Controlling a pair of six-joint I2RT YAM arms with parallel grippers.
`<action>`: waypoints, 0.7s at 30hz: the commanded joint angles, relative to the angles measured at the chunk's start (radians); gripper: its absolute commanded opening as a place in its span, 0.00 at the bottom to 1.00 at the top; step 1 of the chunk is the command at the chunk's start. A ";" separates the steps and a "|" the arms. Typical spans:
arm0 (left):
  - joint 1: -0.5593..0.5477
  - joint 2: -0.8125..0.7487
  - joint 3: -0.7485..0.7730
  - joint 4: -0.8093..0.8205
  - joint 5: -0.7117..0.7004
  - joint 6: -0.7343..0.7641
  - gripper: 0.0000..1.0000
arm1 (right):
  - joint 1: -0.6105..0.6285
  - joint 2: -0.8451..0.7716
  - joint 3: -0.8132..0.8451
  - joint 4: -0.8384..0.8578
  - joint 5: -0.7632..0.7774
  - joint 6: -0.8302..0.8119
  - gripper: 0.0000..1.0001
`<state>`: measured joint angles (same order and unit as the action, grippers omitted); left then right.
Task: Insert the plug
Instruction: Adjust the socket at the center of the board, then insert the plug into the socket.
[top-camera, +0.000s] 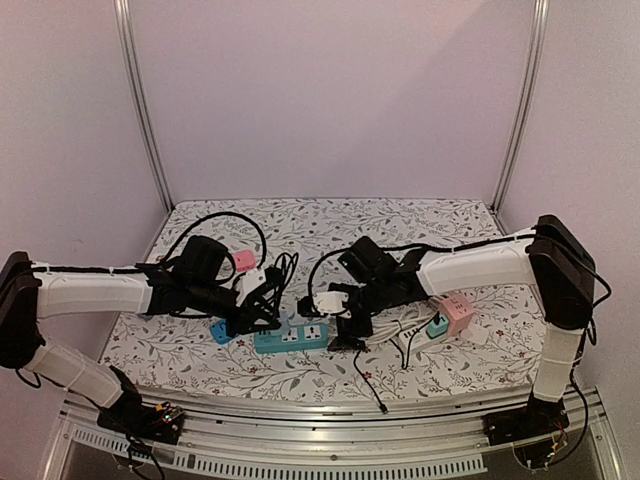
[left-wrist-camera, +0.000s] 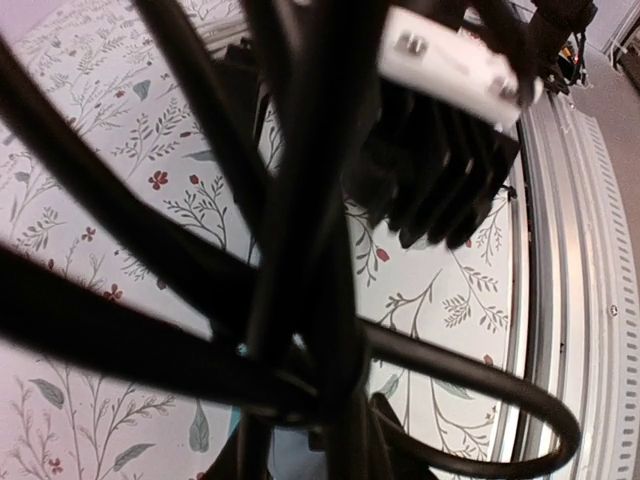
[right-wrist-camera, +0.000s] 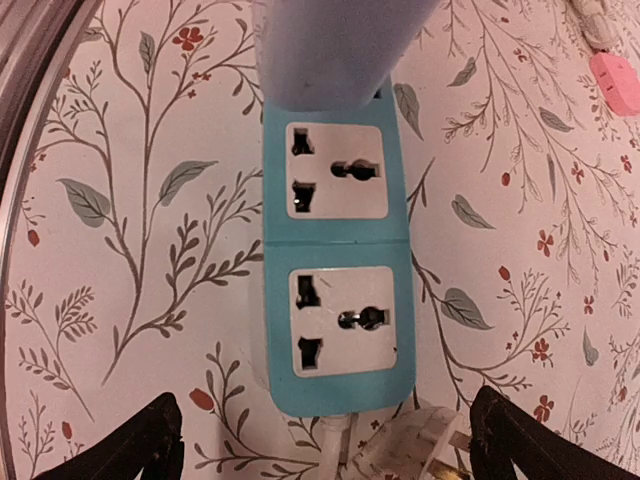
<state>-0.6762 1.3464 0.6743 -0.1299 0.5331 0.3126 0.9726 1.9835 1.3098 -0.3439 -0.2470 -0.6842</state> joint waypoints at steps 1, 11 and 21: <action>-0.026 0.053 -0.003 0.154 -0.011 0.009 0.00 | -0.065 -0.208 -0.110 0.179 -0.122 0.085 0.99; -0.031 0.155 -0.012 0.210 -0.021 0.069 0.00 | -0.100 -0.308 -0.206 0.218 -0.116 0.149 0.99; -0.048 0.126 -0.018 0.102 0.074 0.053 0.00 | -0.099 -0.316 -0.218 0.230 -0.109 0.155 0.99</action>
<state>-0.6971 1.4921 0.6632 0.0391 0.5495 0.3546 0.8715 1.6711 1.0981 -0.1268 -0.3492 -0.5423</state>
